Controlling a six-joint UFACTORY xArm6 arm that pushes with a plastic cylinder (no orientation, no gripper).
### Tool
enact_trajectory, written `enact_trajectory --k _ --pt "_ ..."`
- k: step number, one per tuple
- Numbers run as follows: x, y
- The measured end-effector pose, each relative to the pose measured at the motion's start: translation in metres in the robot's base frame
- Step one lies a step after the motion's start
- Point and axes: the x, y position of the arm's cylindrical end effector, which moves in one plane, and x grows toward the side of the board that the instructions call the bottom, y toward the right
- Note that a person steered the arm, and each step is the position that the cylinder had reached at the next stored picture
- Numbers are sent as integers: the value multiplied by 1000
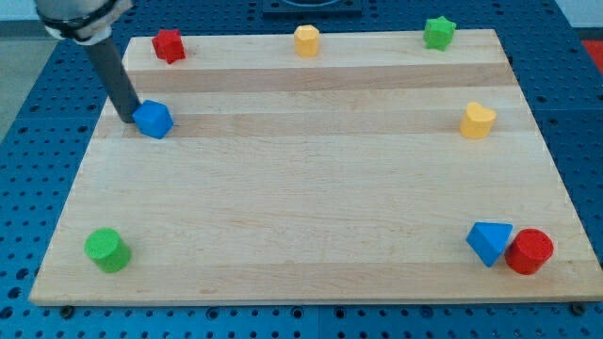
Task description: Push the blue cube into the blue triangle
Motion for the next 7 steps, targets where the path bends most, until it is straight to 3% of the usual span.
enact_trajectory --k 2,6,7 --pt "34 78" --pt "37 222" --pt "55 263"
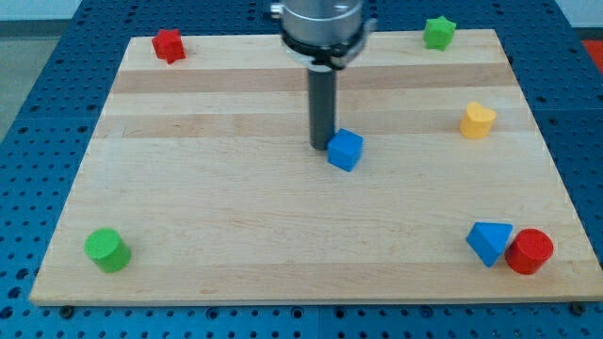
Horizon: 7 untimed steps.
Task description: Push the blue cube into the blue triangle
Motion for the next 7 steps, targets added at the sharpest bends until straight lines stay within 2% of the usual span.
enact_trajectory --k 4,7 --pt "59 121" --pt "78 152"
